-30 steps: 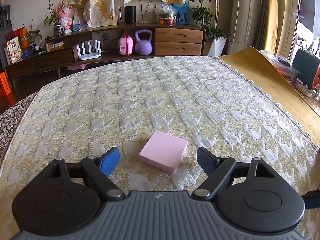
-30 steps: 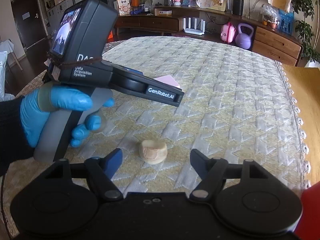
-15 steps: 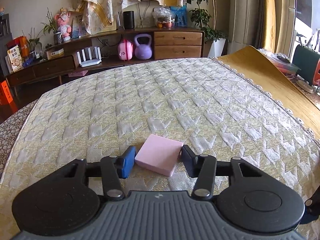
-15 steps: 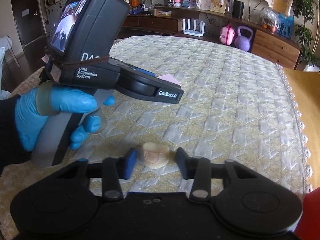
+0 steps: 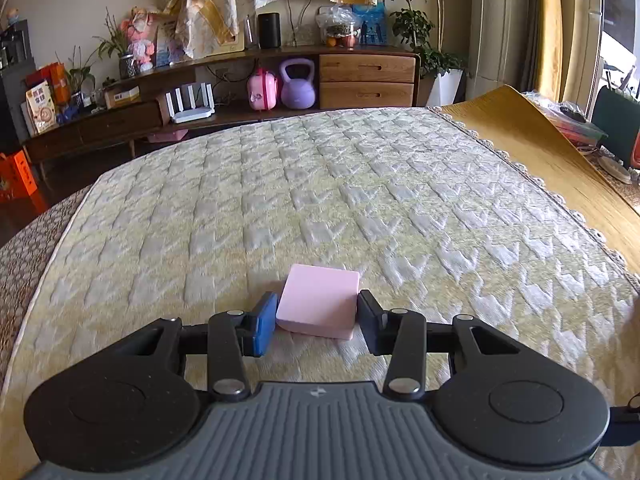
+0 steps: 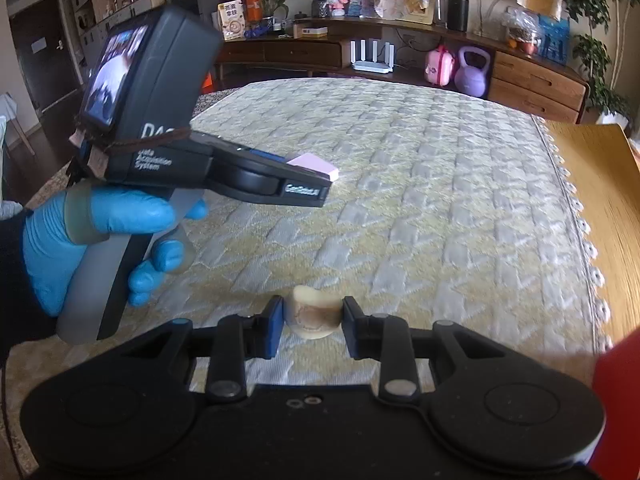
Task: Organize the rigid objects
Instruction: 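Grasp the pink block with the left gripper while the right gripper grasps the cream ball, then carry the pink block with the left tool while the right tool carries the ball to the red tin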
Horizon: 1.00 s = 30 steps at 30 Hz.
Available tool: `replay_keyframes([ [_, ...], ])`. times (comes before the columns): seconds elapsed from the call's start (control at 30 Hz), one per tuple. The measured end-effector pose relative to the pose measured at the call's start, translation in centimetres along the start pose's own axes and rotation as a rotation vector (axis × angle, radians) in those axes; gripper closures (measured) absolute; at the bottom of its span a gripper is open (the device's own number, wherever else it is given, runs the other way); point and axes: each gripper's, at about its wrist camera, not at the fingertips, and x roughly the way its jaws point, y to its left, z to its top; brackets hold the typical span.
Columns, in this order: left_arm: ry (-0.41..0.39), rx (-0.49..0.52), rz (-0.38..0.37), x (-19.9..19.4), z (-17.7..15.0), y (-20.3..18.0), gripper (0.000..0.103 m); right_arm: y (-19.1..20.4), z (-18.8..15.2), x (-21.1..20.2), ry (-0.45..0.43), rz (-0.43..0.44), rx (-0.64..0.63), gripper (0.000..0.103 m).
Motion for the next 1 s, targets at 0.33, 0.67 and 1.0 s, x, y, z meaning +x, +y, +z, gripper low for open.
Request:
replay_keyframes([
  [0.33, 0.039, -0.022, -0.007, -3.7, -2.3, -0.6, 0.06, -1.2, -1.9, -3.6, -0.006, 0.0, 0.083, 0.074],
  [0.67, 0.059, -0.032, -0.06, -8.8, -3.4, -3.5, 0.061, -1.8, -3.7, -8.8, -0.047, -0.021, 0.11, 0.074],
  [1.0, 0.023, 0.006, -0.133, -14.3, -2.8, -8.4, 0.061, -4.1, -5.5, -14.2, -0.118, -0.067, 0.143, 0.074],
])
